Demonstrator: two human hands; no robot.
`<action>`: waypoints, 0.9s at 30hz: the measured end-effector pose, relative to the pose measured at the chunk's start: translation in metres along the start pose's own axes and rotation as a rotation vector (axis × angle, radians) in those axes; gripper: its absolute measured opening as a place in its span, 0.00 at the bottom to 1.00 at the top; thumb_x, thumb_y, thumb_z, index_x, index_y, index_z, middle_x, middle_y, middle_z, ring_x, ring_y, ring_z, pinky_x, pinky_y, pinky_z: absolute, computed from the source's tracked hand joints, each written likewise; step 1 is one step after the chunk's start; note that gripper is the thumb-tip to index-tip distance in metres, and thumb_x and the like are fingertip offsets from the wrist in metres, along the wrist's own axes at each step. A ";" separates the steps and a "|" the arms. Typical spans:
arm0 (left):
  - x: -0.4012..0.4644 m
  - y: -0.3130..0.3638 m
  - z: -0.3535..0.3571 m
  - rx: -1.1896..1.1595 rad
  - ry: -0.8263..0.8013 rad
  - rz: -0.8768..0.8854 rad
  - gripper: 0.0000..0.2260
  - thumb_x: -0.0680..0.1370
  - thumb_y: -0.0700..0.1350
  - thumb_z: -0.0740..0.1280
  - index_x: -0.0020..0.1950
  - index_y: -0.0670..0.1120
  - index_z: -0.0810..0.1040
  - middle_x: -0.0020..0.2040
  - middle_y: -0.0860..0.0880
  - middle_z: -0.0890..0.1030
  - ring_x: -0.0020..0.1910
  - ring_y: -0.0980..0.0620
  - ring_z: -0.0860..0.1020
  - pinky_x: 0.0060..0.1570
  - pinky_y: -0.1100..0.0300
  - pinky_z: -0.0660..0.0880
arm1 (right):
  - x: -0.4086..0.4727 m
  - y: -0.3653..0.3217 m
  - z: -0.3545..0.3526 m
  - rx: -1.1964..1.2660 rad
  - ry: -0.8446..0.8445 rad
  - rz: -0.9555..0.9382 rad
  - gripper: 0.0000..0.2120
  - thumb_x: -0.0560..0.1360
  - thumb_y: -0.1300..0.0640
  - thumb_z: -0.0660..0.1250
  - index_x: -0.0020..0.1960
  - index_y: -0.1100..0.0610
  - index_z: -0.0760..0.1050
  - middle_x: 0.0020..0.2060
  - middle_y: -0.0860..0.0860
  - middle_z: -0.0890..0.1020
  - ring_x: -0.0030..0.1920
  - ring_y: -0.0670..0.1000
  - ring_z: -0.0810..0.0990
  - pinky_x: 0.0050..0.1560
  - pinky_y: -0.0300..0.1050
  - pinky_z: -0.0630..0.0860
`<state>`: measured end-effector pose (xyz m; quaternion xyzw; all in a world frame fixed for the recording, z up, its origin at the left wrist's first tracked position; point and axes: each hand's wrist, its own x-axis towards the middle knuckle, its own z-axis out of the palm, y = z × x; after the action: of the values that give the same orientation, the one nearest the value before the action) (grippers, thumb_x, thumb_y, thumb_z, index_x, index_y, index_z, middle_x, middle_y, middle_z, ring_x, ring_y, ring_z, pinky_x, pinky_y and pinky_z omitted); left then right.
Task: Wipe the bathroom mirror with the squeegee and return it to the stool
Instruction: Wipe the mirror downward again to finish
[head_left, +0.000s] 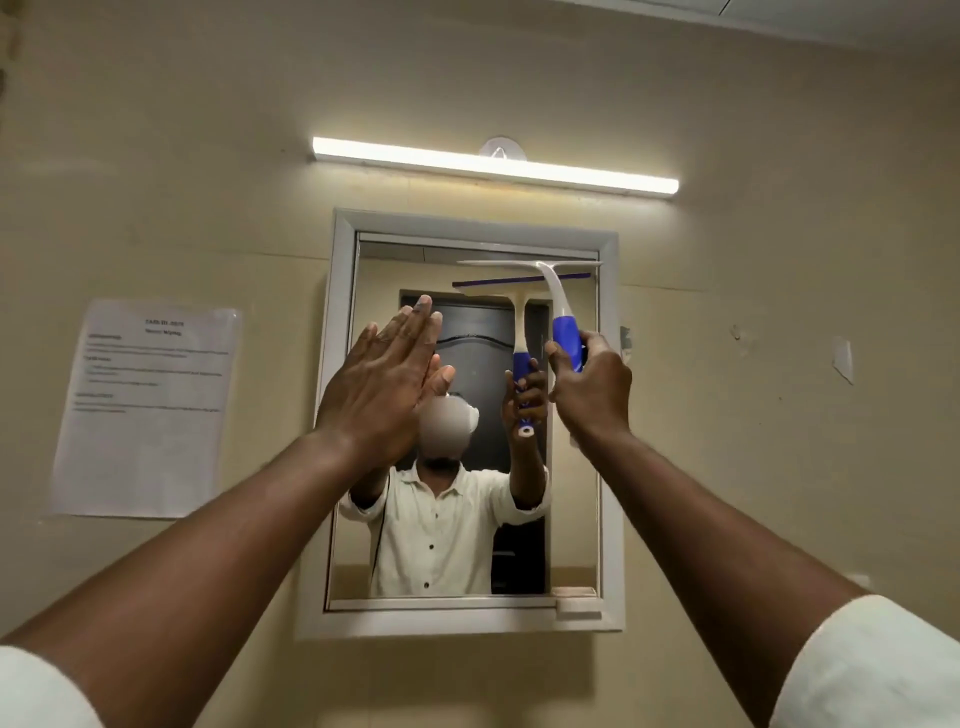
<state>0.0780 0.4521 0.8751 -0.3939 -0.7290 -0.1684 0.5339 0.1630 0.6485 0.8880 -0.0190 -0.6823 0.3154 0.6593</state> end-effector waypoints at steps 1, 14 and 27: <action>0.001 -0.001 0.002 0.005 0.007 0.008 0.27 0.80 0.57 0.46 0.76 0.49 0.42 0.76 0.54 0.40 0.76 0.56 0.41 0.72 0.59 0.38 | 0.002 -0.001 0.003 -0.005 0.007 -0.008 0.19 0.76 0.53 0.65 0.64 0.61 0.70 0.45 0.51 0.75 0.42 0.48 0.77 0.38 0.30 0.70; -0.001 -0.015 0.021 -0.032 0.008 0.004 0.29 0.77 0.60 0.41 0.76 0.51 0.43 0.75 0.57 0.38 0.73 0.60 0.37 0.71 0.61 0.37 | 0.016 0.002 0.021 -0.013 0.057 0.024 0.19 0.76 0.54 0.66 0.62 0.63 0.71 0.47 0.59 0.79 0.46 0.56 0.81 0.45 0.41 0.78; -0.012 -0.033 0.043 -0.046 -0.002 0.020 0.28 0.82 0.52 0.51 0.73 0.54 0.33 0.73 0.59 0.32 0.71 0.64 0.32 0.65 0.68 0.27 | 0.017 0.000 0.034 0.009 0.077 0.073 0.16 0.77 0.53 0.64 0.60 0.62 0.72 0.44 0.58 0.80 0.43 0.54 0.83 0.42 0.41 0.79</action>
<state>0.0266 0.4551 0.8543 -0.4133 -0.7216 -0.1794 0.5256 0.1301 0.6427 0.9052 -0.0530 -0.6540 0.3411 0.6732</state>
